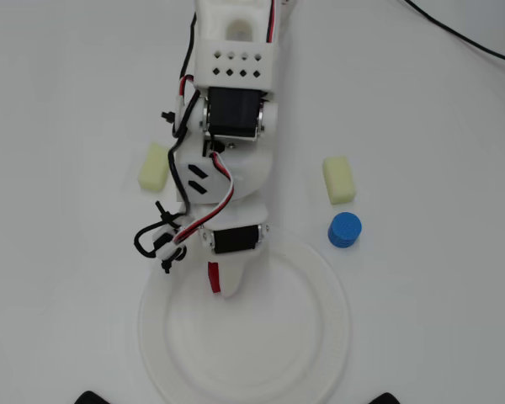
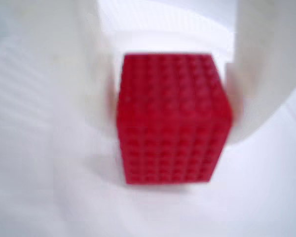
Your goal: Grasp a red block and put it in the dish.
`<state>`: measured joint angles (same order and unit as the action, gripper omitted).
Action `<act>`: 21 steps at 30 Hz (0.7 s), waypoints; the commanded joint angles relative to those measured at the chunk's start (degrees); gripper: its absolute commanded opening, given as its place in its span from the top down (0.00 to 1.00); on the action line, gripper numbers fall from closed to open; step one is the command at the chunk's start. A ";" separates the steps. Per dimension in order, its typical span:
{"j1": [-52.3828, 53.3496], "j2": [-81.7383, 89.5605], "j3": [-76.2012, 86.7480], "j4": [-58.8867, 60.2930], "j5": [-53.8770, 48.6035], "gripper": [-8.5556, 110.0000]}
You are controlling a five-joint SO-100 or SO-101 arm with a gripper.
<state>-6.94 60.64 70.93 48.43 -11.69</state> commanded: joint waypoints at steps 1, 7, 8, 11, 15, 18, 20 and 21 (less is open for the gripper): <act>-1.32 1.85 -10.20 4.92 0.18 0.76; -1.41 1.85 -17.40 15.38 -0.35 0.71; -1.41 1.85 -19.07 17.49 -0.26 0.70; -1.32 2.55 -24.52 24.35 0.53 0.68; -1.41 5.10 -30.94 33.49 1.58 0.67; -1.49 8.70 -31.90 38.14 1.85 0.67; -1.49 10.99 -31.82 40.96 2.20 0.66; -1.49 12.13 -31.55 42.28 2.37 0.66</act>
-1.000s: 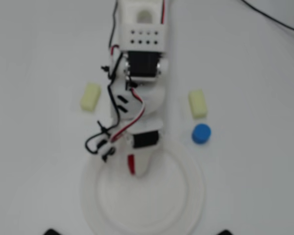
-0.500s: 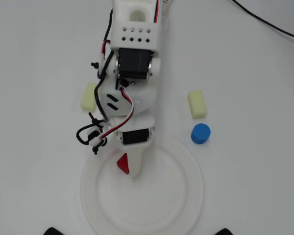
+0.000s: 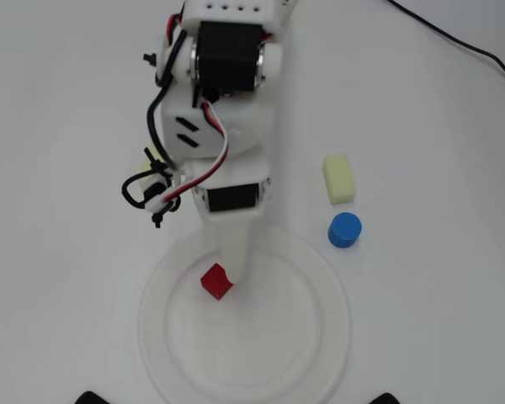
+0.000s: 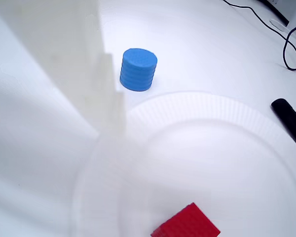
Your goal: Grasp a red block and put it in the dish.
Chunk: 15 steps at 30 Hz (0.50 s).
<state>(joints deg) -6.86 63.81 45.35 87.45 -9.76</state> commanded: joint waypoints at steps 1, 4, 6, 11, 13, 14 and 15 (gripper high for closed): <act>-1.58 10.28 -5.36 4.22 0.62 0.66; -1.58 15.73 0.09 5.19 0.79 0.66; -1.58 19.86 4.75 5.19 0.79 0.66; -0.35 31.64 18.19 4.92 1.41 0.65; 0.53 37.79 26.19 3.78 1.85 0.65; 1.05 41.92 31.82 2.20 1.85 0.64; 1.32 46.67 38.41 0.09 1.67 0.64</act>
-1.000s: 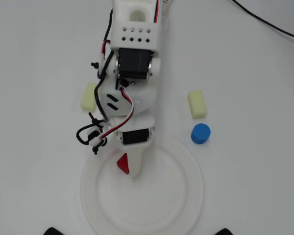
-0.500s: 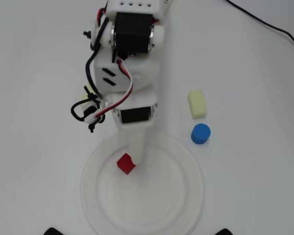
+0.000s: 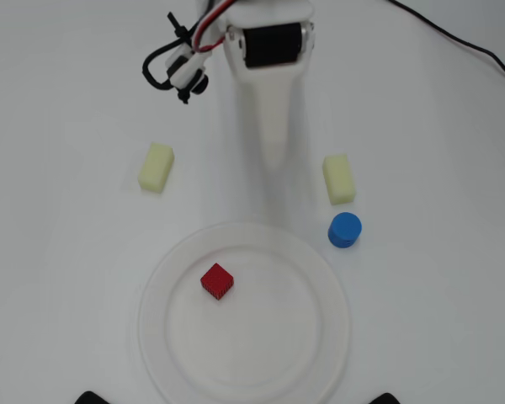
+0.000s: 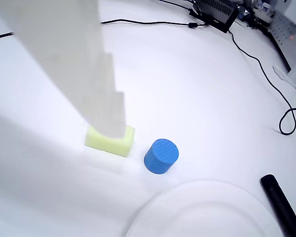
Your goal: Grasp a red block and put it in the dish.
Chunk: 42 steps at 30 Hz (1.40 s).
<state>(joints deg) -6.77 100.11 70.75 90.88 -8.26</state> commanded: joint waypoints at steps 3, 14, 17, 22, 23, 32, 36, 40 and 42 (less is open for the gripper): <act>2.11 26.37 35.07 -11.43 -1.14 0.63; 5.19 68.38 83.67 -22.68 -0.44 0.61; 5.01 77.96 91.85 -22.85 -0.62 0.61; 2.99 95.10 103.80 -19.78 -1.58 0.62; 2.64 97.56 105.82 -18.72 -1.93 0.62; -1.14 97.65 110.48 -18.11 2.72 0.78; -1.49 97.65 111.45 -18.19 5.01 0.93; -1.58 97.73 112.06 -18.11 5.19 0.93; -1.67 97.73 112.06 -18.11 5.71 0.93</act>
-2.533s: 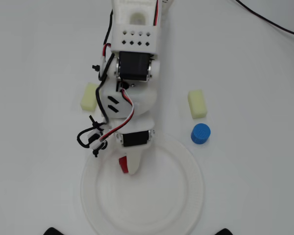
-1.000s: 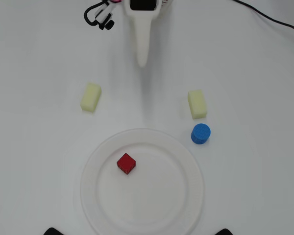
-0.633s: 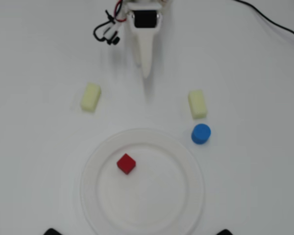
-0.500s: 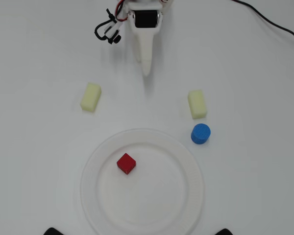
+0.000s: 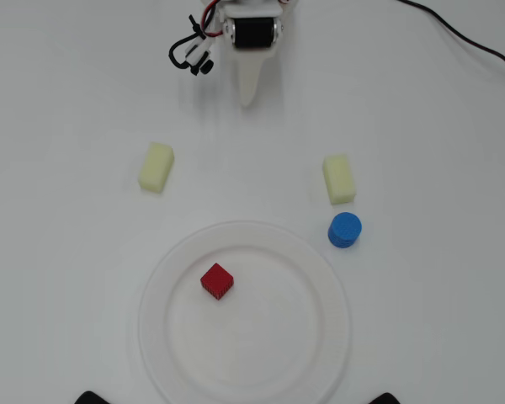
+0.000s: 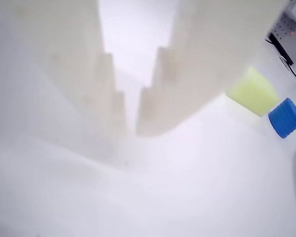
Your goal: Grasp a red block and put it in the dish.
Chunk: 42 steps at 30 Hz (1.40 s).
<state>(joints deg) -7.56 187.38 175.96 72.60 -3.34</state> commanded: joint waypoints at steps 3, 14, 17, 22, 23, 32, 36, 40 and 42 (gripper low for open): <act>0.09 10.37 6.86 0.26 4.31 0.93; 2.99 10.28 7.12 5.36 25.49 0.92; 2.11 10.28 7.12 5.27 24.87 0.93; -0.62 10.37 7.03 4.57 21.71 0.93; -1.41 10.46 7.03 4.22 20.21 0.93; -8.26 10.72 6.94 1.32 8.44 0.82; -11.16 10.72 6.77 1.49 5.54 0.85; -11.60 10.81 6.77 1.49 5.45 0.87; -11.51 10.81 6.77 1.49 5.54 0.87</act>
<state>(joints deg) -18.54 187.38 175.96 74.44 2.46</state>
